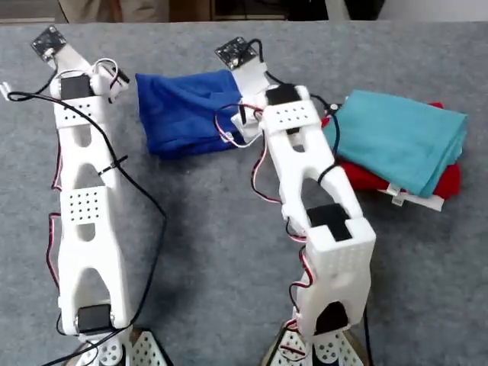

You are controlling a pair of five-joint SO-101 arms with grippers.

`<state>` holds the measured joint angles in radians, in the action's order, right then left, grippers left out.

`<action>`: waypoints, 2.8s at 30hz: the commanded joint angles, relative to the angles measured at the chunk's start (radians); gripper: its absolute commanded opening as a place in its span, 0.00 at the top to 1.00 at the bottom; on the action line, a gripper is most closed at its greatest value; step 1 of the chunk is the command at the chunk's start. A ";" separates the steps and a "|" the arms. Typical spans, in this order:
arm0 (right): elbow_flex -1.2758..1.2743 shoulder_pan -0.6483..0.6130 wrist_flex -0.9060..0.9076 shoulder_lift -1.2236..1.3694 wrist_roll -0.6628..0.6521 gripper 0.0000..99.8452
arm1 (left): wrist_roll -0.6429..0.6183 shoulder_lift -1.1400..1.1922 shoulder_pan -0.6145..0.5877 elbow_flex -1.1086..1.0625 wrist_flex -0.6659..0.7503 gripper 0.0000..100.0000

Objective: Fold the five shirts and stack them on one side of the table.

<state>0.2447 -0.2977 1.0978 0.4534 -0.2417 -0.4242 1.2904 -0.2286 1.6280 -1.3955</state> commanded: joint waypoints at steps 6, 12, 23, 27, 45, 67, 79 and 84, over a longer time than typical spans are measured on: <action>0.277 0.094 0.169 -0.148 -0.049 0.78 | 0.104 -0.134 0.038 0.048 -0.204 0.80; 0.479 0.133 0.138 -0.019 -0.029 0.78 | 0.213 -0.265 0.253 0.040 -0.362 0.97; 0.970 0.097 0.127 0.427 0.066 0.78 | 0.175 0.019 0.224 0.046 -0.362 0.97; 1.096 0.082 0.094 0.599 0.100 0.78 | 0.187 0.085 0.218 0.046 -0.348 0.97; 1.170 -0.041 0.149 0.727 0.097 0.86 | 0.327 0.085 0.126 0.046 -0.362 0.97; 1.136 -0.068 -0.044 0.802 0.097 0.96 | 0.330 0.085 0.117 0.044 -0.362 0.97; 1.191 -0.050 -0.172 0.803 0.012 0.96 | 0.330 0.085 0.117 0.044 -0.361 0.97; 1.184 -0.021 -0.307 0.834 -0.012 0.96 | 0.331 0.085 0.117 0.044 -0.361 0.97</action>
<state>1.3817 -0.3514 0.8677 1.2866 -0.2279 -0.1005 1.3779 -0.1013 1.6525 -1.7469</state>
